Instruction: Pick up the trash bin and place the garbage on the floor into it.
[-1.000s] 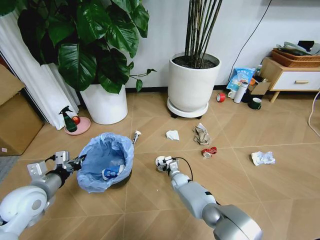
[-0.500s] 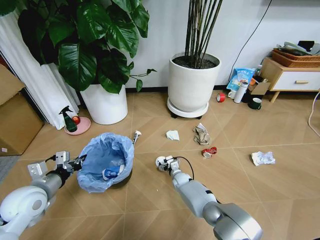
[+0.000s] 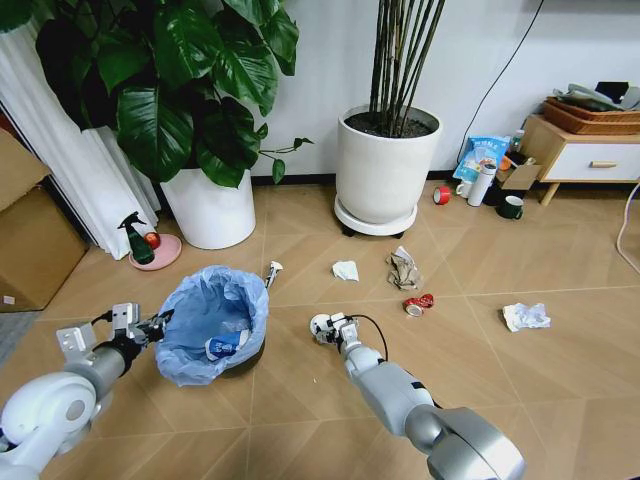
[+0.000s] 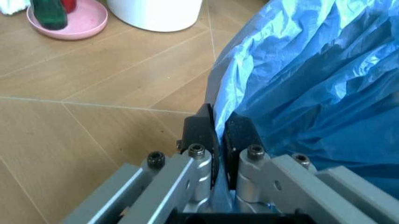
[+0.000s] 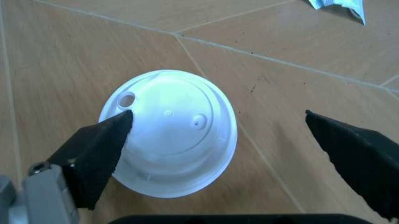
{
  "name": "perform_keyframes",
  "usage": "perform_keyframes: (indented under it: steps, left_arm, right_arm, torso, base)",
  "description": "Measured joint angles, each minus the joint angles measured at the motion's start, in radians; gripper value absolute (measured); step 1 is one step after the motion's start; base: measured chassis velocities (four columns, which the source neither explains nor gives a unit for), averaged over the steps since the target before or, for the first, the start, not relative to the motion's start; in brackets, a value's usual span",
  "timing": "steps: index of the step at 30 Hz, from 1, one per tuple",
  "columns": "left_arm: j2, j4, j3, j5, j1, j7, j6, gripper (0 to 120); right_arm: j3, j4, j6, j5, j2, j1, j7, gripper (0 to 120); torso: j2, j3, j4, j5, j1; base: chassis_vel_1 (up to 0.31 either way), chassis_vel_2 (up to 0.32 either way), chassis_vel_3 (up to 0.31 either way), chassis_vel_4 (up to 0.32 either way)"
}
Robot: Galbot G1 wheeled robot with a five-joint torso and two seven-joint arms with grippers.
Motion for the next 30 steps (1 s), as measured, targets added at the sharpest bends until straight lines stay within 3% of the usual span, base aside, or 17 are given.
perform_keyframes:
  steps: [2, 5, 7, 10, 12, 15, 17, 20, 30]
  left_arm:
    - [0.0, 0.0, 0.0, 0.0, 0.0, 0.0, 0.0, 0]
    - [0.0, 0.0, 0.0, 0.0, 0.0, 0.0, 0.0, 0]
    - [0.0, 0.0, 0.0, 0.0, 0.0, 0.0, 0.0, 0]
    - [0.0, 0.0, 0.001, 0.0, 0.0, -0.001, 0.0, 0]
    - [0.0, 0.0, 0.001, 0.0, -0.001, -0.001, 0.0, 0]
    - [0.0, 0.0, 0.001, 0.0, 0.0, -0.001, 0.0, 0]
    - [0.0, 0.0, 0.002, 0.0, 0.0, -0.001, 0.0, 0]
    - [0.0, 0.001, 0.002, 0.0, 0.0, -0.001, 0.0, 0]
    - [-0.001, 0.004, 0.004, 0.0, -0.001, -0.001, 0.001, 0]
  right_arm:
    - [0.0, 0.0, -0.002, 0.006, 0.0, 0.0, -0.003, 94]
    - [-0.001, 0.0, -0.003, 0.015, 0.0, -0.004, -0.017, 79]
    - [-0.002, 0.0, -0.003, 0.016, 0.0, -0.005, -0.02, 77]
    - [-0.004, 0.0, -0.01, 0.025, 0.001, -0.008, -0.025, 61]
    - [-0.005, 0.0, -0.012, 0.027, 0.001, -0.009, -0.025, 58]
    - [-0.008, 0.0, -0.021, 0.04, 0.001, -0.011, -0.025, 42]
    - [-0.008, 0.0, -0.024, 0.043, 0.0, -0.011, -0.025, 39]
    - [-0.011, 0.0, -0.032, 0.048, 0.0, -0.015, -0.024, 25]
    - [-0.023, 0.005, -0.051, 0.065, 0.0, -0.028, -0.021, 0]
  torso:
    - [0.0, 0.0, 0.0, 0.0, 0.0]
    - [0.0, 0.0, 0.0001, 0.0, 0.0]
    - [0.0, 0.0, 0.0001, 0.0001, 0.0]
    - [0.0, 0.0, 0.0004, 0.0002, 0.0]
    - [0.0, 0.0, 0.0004, 0.0002, 0.0]
    - [0.0, 0.0, 0.0002, 0.0001, 0.0]
    - [0.0, 0.0, -0.0001, -0.0004, 0.0]
    - [0.0, 0.0, -0.0006, -0.0005, 0.0]
    - [0.0, 0.0, 0.0, 0.0, 0.0]
  base:
    - [0.0, 0.0, 0.0, 0.0]
    - [0.0, 0.0, 0.0, 0.0]
    - [0.0, 0.0, 0.0, 0.0]
    - [0.0, 0.0, 0.0, 0.0]
    - [0.0, 0.0, 0.0, 0.0]
    - [0.0, 0.0, 0.0, 0.0]
    - [0.0, 0.0, 0.0, 0.0]
    - [0.0, 0.0, 0.0, 0.0]
    - [0.0, 0.0, 0.0, 0.0]
